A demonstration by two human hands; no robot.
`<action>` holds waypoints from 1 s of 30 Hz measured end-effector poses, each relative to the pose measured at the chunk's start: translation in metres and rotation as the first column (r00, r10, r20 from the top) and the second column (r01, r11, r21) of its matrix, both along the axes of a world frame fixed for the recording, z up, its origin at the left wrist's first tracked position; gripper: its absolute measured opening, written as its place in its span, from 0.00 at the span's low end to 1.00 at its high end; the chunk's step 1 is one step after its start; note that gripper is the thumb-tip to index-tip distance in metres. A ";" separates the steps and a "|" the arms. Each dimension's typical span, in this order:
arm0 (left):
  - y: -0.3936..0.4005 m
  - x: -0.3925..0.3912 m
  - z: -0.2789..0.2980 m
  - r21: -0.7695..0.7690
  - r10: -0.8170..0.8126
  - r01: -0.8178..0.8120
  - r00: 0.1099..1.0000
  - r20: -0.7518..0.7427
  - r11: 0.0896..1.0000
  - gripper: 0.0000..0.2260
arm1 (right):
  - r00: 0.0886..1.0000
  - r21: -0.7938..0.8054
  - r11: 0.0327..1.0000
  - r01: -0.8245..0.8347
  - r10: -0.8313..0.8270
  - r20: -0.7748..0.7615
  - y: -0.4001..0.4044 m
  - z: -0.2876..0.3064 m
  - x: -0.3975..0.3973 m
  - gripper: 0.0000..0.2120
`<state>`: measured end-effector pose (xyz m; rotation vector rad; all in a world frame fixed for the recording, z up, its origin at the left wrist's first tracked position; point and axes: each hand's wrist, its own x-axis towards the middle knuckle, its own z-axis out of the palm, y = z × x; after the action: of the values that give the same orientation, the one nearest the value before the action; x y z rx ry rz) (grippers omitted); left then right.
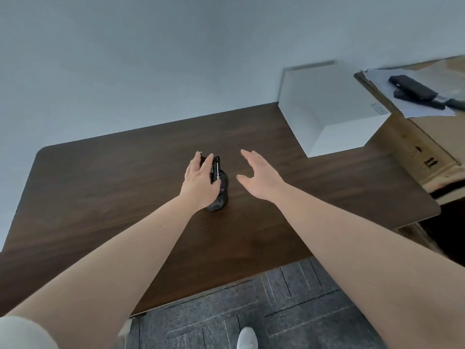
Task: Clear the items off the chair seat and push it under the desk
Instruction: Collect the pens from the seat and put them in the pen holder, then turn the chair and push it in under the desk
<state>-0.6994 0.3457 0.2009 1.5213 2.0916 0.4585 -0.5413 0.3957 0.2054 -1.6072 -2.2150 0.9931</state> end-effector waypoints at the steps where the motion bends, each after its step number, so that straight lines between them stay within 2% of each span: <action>1: -0.003 0.005 0.006 0.000 -0.011 0.011 1.000 -0.018 1.000 0.30 | 1.000 0.005 1.000 0.003 -0.003 0.010 -0.006 0.003 0.010 0.31; 9: -0.045 0.098 0.049 -0.001 -0.218 0.219 0.968 -0.121 0.976 0.29 | 0.988 0.034 0.989 0.145 -0.146 0.042 -0.082 0.032 0.138 0.31; 16: -0.134 0.259 0.080 -0.014 -0.457 0.461 0.876 -0.156 0.887 0.29 | 0.923 0.086 0.920 0.383 -0.386 0.012 -0.224 0.057 0.314 0.32; 22: -0.232 0.435 0.104 -0.002 -0.724 0.732 0.674 -0.145 0.681 0.29 | 0.788 0.182 0.798 0.574 -0.599 0.142 -0.367 0.091 0.470 0.32; 25: -0.278 0.516 0.118 0.024 -0.834 0.846 0.530 -0.154 0.533 0.29 | 0.681 0.188 0.697 0.692 -0.717 0.150 -0.432 0.108 0.539 0.32; 30: -0.332 0.636 0.138 0.078 -0.941 0.958 0.285 -0.185 0.275 0.27 | 0.479 0.295 0.501 0.814 -0.865 0.150 -0.527 0.135 0.624 0.31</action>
<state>-0.0635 0.0135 0.3392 2.5945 0.7704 0.0594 0.0830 -0.1309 0.3404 -2.4393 -1.1801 0.2410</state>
